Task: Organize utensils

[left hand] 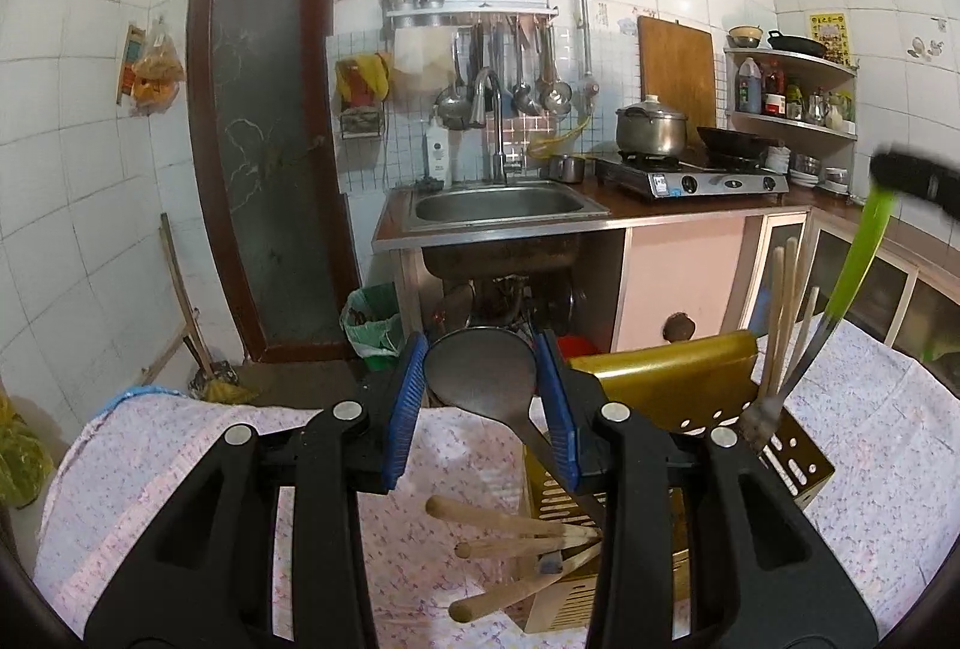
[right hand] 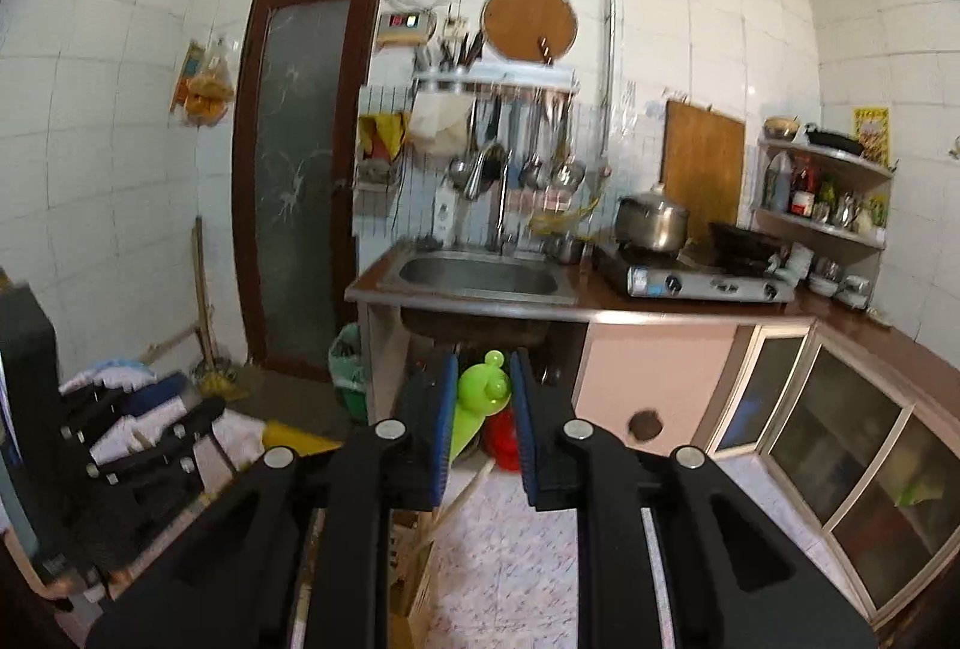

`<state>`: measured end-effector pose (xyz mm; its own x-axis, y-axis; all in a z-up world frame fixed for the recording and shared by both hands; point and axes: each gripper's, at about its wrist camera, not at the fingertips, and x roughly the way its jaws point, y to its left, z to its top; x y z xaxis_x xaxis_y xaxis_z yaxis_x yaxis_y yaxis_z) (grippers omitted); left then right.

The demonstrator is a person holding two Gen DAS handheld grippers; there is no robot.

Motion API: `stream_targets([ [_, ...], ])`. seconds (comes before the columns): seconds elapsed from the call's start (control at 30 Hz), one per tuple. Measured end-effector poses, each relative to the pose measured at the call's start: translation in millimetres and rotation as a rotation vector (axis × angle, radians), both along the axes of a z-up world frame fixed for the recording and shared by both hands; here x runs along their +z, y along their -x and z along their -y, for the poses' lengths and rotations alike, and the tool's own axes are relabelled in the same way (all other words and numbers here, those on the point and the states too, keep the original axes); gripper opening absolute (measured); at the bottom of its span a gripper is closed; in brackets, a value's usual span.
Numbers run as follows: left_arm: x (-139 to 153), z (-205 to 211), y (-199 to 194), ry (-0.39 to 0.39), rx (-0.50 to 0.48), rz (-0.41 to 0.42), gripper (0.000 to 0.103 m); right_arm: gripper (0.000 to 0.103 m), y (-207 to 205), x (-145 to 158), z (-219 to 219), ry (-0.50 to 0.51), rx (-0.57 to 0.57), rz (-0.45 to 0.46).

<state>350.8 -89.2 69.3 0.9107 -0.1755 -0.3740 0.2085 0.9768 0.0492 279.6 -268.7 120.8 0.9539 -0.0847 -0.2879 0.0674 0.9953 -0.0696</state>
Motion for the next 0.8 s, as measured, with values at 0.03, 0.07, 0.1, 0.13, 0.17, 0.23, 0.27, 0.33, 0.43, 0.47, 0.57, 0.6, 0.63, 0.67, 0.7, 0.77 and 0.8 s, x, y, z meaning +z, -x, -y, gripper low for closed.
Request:
stream_targets([
  [0.03, -2, -1, -2, 0.003, 0.001, -0.007, 0.036, 0.019, -4, -11, 0, -0.004, 0.000, -0.023],
  [0.07, -3, -2, -4, 0.007, 0.002, -0.011, 0.036, 0.019, -6, -17, -1, -0.006, 0.001, -0.037],
  [0.1, -5, -4, -6, 0.019, 0.001, -0.022, 0.036, 0.019, -7, -22, -1, -0.007, 0.001, -0.046],
  [0.13, -6, -5, -7, 0.029, 0.000, -0.031, 0.037, 0.019, -9, -30, -3, -0.007, 0.003, -0.061],
  [0.17, -7, -7, -10, 0.041, 0.003, -0.044, 0.037, 0.019, -11, -35, -4, -0.006, 0.004, -0.074],
  [0.23, -9, -10, -11, 0.054, 0.006, -0.058, 0.037, 0.019, -13, -43, -5, -0.009, -0.001, -0.099],
  [0.27, -9, -11, -11, 0.058, 0.006, -0.061, 0.037, 0.019, -14, -46, -4, -0.019, -0.003, -0.111],
  [0.33, -5, -13, -5, 0.061, 0.007, -0.063, 0.048, 0.031, -11, -50, -2, -0.046, -0.011, -0.126],
  [0.43, 9, -19, 15, 0.064, 0.014, -0.033, 0.070, 0.054, 5, -48, 4, -0.074, -0.032, -0.118],
  [0.47, 13, -22, 21, 0.064, 0.012, -0.025, 0.072, 0.054, 10, -46, 6, -0.080, -0.035, -0.121],
  [0.57, 30, -33, 46, 0.067, 0.007, -0.023, 0.081, 0.058, 38, -41, 10, -0.114, -0.039, -0.126],
  [0.6, 35, -38, 56, 0.074, 0.006, -0.021, 0.086, 0.065, 47, -41, 10, -0.118, -0.039, -0.124],
  [0.63, 39, -45, 70, 0.083, 0.011, -0.015, 0.093, 0.071, 62, -41, 10, -0.119, -0.037, -0.120],
  [0.67, 41, -51, 83, 0.090, 0.016, -0.006, 0.096, 0.073, 74, -41, 9, -0.118, -0.032, -0.116],
  [0.7, 43, -57, 98, 0.099, 0.018, 0.003, 0.098, 0.077, 87, -43, 7, -0.115, -0.027, -0.113],
  [0.77, 42, -68, 126, 0.109, 0.017, 0.008, 0.098, 0.085, 118, -52, 1, -0.113, -0.018, -0.112],
  [0.8, 38, -74, 143, 0.110, 0.016, 0.006, 0.098, 0.088, 129, -54, -1, -0.114, -0.011, -0.110],
])
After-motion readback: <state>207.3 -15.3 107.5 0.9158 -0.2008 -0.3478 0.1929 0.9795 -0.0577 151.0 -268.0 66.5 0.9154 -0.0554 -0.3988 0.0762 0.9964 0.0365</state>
